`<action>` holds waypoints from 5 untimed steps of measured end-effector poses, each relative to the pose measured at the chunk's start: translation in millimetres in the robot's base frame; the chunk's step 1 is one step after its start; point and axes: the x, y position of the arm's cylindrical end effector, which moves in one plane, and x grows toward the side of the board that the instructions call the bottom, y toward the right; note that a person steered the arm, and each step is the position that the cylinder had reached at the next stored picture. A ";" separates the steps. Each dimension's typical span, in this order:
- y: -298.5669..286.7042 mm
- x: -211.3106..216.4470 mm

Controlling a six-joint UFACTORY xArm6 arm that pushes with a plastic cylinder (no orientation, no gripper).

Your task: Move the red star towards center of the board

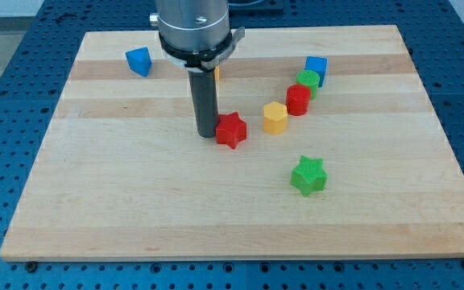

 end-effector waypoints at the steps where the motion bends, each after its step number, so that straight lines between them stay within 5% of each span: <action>1: 0.4 8.3; 5: 19.1 47.0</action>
